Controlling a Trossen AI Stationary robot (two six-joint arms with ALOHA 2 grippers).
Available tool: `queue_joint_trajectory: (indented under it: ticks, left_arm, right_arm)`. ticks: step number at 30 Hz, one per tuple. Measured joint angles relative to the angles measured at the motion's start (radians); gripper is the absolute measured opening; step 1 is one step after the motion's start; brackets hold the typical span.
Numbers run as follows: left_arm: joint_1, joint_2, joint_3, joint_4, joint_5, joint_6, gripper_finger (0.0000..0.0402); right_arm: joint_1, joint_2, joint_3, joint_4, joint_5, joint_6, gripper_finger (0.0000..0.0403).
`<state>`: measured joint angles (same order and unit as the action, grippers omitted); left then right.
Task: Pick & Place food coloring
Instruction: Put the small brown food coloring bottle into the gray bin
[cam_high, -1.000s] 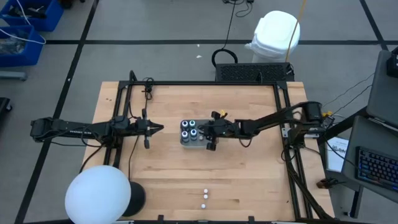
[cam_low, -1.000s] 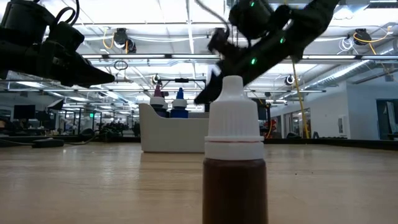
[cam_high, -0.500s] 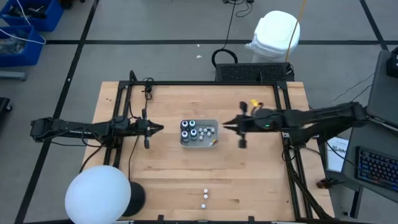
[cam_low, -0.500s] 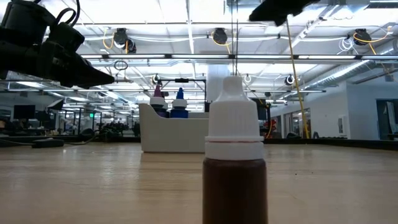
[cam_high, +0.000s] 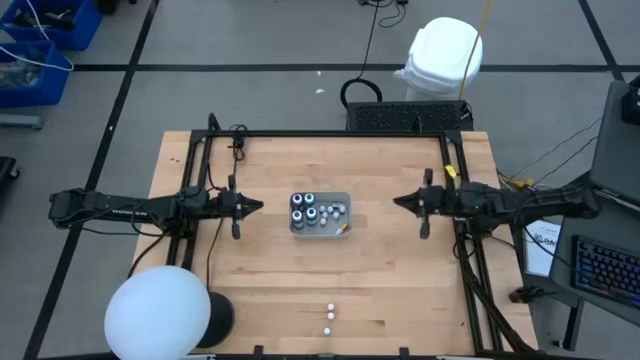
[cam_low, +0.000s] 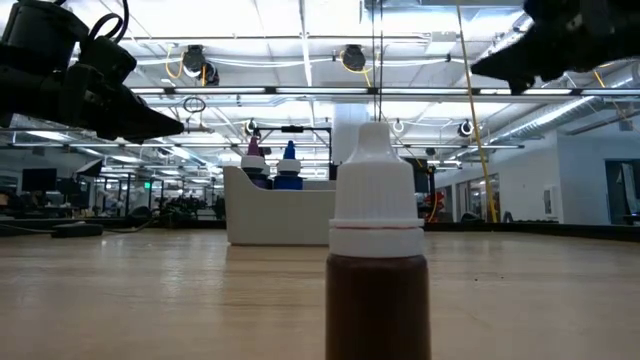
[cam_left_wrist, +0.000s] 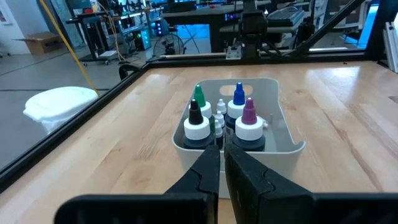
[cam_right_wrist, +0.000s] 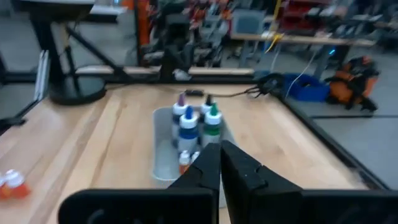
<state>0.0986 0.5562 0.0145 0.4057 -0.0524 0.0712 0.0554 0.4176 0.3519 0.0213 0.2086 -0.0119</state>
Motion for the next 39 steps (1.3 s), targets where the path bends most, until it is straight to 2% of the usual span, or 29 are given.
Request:
queue_joint_trajectory:
  ticks: [5, 9, 13, 18, 23, 31, 39]
  left_arm:
    - [0.000, 0.000, 0.000, 0.000, 0.000, -0.002, 0.0031]
    - [0.000, 0.000, 0.000, 0.007, 0.000, -0.005, 0.0031]
    - [-0.001, 0.000, 0.012, 0.005, 0.004, -0.065, 0.0031]
    - [-0.037, 0.061, 0.114, -0.070, 0.010, -0.124, 0.0030]
    - [-0.074, 0.244, 0.292, -0.147, -0.003, -0.088, 0.0030]
    - [-0.080, 0.641, 0.701, -0.342, 0.009, -0.050, 0.0030]
    - [-0.146, 1.047, 1.093, -0.556, 0.131, 0.095, 0.0030]
  right_arm:
    - [-0.026, -0.187, -0.128, 0.019, -0.005, 0.018, 0.0001]
    - [-0.029, -0.276, -0.207, 0.043, -0.057, 0.027, 0.0001]
    - [-0.029, -0.303, -0.269, 0.099, -0.056, 0.037, 0.0001]
    - [-0.029, -0.303, -0.321, 0.170, -0.052, 0.011, 0.0001]
    - [-0.029, -0.294, -0.333, 0.185, -0.053, -0.001, 0.0001]
    - [-0.028, -0.293, -0.335, 0.192, -0.053, -0.005, 0.0001]
    - [-0.028, -0.293, -0.335, 0.192, -0.055, -0.011, 0.0001]
